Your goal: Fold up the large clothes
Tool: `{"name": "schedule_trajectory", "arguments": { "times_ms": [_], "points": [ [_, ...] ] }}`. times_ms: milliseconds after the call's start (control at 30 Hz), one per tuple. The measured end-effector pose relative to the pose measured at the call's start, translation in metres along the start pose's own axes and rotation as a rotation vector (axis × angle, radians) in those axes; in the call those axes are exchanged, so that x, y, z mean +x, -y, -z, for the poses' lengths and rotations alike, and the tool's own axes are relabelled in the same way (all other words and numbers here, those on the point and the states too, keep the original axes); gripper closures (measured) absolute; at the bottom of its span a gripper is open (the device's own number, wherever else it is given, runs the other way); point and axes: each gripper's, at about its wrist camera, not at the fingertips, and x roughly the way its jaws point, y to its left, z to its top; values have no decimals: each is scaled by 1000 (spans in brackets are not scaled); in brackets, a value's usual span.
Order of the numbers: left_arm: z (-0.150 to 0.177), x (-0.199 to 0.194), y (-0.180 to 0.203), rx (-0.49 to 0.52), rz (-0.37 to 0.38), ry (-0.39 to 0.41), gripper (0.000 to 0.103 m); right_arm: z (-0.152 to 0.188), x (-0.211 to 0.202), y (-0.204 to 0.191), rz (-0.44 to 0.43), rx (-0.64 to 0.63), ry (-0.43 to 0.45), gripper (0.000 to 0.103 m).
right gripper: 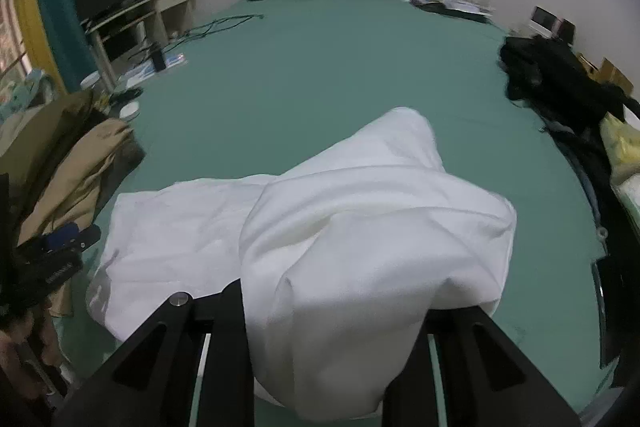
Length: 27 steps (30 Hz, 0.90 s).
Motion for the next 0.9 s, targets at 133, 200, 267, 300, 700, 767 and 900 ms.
{"name": "schedule_trajectory", "arguments": {
  "times_ms": [133,200,267,300,700,767,900],
  "points": [
    [5,15,-24,-47,41,-65,51,-3,14,-35,-24,-37,-26,82],
    [3,13,-35,-85,67,-69,51,-4,22,-54,-46,-58,-38,81],
    [0,6,-41,-105,81,-42,51,-3,27,-70,-61,-83,-53,81],
    [-2,3,-44,-110,82,-26,52,-2,31,-78,-74,-99,-65,81],
    [-8,7,-63,-212,158,-43,51,31,59,-144,-331,-240,-225,20],
    [-9,5,-68,-225,160,-37,51,33,52,-154,-403,-263,-221,16],
    [-12,3,-80,-261,159,-37,52,39,39,-159,-455,-319,-204,16]
  ]
}}
